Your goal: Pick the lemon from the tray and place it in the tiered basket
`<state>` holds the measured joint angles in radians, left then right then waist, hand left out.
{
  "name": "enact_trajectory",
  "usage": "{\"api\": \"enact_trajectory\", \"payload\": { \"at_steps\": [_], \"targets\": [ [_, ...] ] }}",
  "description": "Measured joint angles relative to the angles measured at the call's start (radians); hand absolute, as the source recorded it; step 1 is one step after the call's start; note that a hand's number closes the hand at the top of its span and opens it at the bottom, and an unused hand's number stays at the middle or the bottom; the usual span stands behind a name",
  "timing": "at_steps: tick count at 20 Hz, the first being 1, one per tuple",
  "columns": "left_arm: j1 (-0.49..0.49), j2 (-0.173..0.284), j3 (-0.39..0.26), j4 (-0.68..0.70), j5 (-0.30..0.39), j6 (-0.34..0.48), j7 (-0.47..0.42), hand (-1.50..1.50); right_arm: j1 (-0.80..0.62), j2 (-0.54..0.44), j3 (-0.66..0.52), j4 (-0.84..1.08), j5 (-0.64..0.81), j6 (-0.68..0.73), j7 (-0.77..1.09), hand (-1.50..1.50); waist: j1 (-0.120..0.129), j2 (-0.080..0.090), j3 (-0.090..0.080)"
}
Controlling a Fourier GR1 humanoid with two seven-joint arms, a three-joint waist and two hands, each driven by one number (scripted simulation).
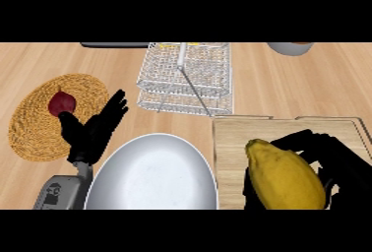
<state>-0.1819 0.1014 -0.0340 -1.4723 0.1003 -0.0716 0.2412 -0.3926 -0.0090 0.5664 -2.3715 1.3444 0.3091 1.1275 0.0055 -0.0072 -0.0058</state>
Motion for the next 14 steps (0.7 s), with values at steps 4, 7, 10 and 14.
{"api": "enact_trajectory", "payload": {
  "at_steps": [4,7,10,14],
  "targets": [
    [0.002,-0.009,-0.009,0.007,-0.002,-0.003,-0.004,0.0,-0.147,0.0,-0.069,0.092,-0.06,0.035,0.007,1.5,0.01,0.002,0.0],
    [-0.014,-0.013,-0.011,0.017,-0.005,-0.001,0.0,0.0,-0.256,0.0,-0.146,0.179,-0.114,0.059,0.004,1.5,0.014,0.004,0.0],
    [-0.015,-0.017,-0.016,0.01,-0.003,-0.003,0.008,0.0,-0.369,0.0,-0.234,0.286,-0.168,0.065,0.01,1.5,0.024,0.005,0.001],
    [-0.028,-0.01,-0.009,0.011,0.003,-0.01,0.014,0.0,-0.528,0.001,-0.354,0.454,-0.225,0.054,0.01,1.5,0.032,0.007,0.002]
  ]
}}
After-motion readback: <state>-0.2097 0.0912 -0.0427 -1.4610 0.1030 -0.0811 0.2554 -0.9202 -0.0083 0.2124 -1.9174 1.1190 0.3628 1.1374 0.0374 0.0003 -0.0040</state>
